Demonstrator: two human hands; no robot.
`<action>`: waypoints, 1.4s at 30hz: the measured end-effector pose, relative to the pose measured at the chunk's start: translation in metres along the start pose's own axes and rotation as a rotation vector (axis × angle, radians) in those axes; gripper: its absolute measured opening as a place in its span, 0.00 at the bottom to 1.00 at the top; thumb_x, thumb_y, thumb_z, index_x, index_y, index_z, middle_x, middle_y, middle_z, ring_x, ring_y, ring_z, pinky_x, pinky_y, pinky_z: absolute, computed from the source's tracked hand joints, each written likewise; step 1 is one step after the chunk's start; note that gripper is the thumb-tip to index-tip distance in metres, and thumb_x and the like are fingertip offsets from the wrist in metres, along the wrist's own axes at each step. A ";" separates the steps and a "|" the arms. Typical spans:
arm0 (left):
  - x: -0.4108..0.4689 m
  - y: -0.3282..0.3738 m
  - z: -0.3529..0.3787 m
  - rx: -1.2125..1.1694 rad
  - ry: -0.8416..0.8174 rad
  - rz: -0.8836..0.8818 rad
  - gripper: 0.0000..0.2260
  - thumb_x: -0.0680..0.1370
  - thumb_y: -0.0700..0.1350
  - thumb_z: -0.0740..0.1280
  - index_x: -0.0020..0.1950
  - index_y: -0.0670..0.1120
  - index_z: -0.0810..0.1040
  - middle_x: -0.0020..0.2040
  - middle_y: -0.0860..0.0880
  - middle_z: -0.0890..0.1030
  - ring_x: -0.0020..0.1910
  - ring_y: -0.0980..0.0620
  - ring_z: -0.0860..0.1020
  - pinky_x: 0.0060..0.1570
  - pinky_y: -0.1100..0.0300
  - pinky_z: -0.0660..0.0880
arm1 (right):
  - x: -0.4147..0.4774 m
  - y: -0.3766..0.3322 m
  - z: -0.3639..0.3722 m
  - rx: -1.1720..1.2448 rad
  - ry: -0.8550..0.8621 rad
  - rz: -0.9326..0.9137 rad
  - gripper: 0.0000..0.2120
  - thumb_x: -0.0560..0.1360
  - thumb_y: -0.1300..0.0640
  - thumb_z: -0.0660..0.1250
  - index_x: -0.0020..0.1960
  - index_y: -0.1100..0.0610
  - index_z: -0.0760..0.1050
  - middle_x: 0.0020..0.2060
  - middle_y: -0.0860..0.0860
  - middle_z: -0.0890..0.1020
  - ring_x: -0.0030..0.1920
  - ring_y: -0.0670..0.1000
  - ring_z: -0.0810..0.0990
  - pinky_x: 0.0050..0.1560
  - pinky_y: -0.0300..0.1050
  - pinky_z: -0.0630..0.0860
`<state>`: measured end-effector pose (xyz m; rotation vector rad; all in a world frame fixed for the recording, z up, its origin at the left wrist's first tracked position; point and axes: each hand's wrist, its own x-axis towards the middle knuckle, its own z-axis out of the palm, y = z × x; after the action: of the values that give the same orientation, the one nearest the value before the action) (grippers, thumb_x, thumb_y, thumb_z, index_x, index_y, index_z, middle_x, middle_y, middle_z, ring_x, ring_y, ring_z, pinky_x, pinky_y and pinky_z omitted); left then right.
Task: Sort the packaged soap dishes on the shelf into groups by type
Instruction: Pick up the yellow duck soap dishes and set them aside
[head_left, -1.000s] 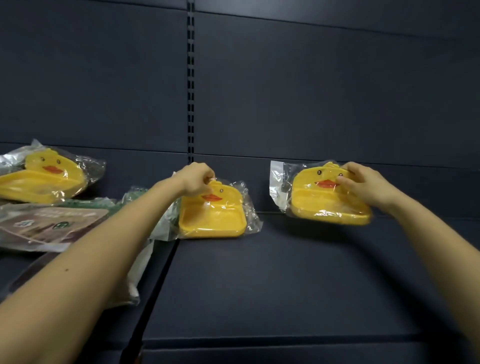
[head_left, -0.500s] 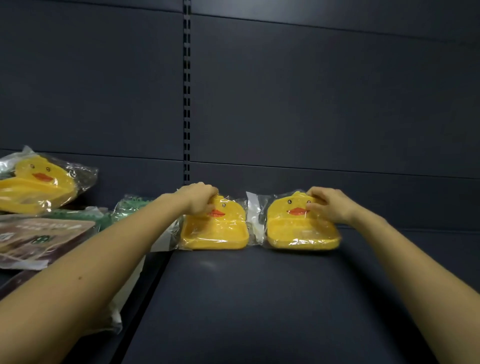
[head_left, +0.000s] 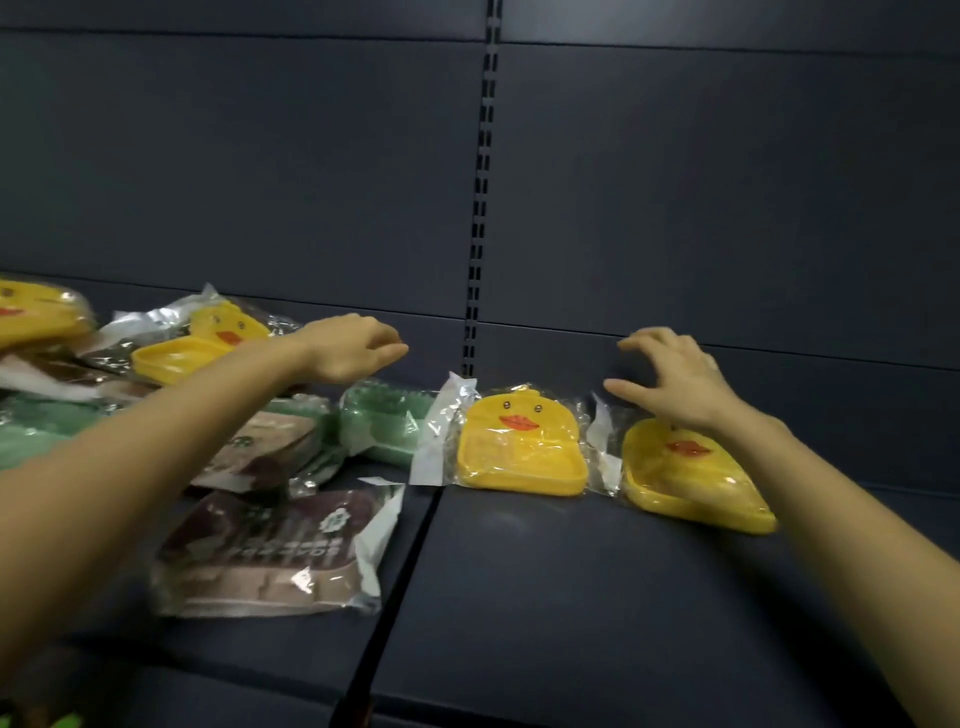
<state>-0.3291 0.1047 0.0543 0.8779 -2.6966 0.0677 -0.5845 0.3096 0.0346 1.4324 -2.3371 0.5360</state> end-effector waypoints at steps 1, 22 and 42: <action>-0.008 -0.011 -0.003 -0.012 0.019 -0.024 0.18 0.81 0.51 0.54 0.61 0.42 0.75 0.61 0.43 0.79 0.60 0.43 0.75 0.57 0.53 0.70 | 0.003 -0.016 0.001 -0.004 -0.007 -0.032 0.26 0.75 0.44 0.63 0.70 0.52 0.66 0.71 0.51 0.66 0.70 0.55 0.63 0.68 0.53 0.61; -0.097 -0.206 -0.012 -0.050 0.074 0.034 0.17 0.80 0.53 0.56 0.55 0.44 0.77 0.46 0.51 0.76 0.46 0.51 0.73 0.43 0.59 0.66 | -0.020 -0.237 0.026 0.144 -0.645 0.325 0.54 0.51 0.22 0.61 0.63 0.60 0.71 0.48 0.52 0.81 0.46 0.51 0.82 0.48 0.45 0.79; -0.106 -0.217 0.005 -0.164 0.181 0.086 0.19 0.78 0.58 0.54 0.34 0.49 0.71 0.38 0.49 0.76 0.43 0.46 0.74 0.46 0.53 0.73 | -0.078 -0.268 0.048 -0.132 -0.466 0.292 0.17 0.78 0.48 0.62 0.33 0.56 0.70 0.31 0.49 0.72 0.33 0.49 0.71 0.30 0.38 0.62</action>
<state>-0.1232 -0.0121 0.0077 0.6734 -2.5283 -0.0523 -0.3146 0.2338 -0.0078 1.2660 -2.9106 0.1157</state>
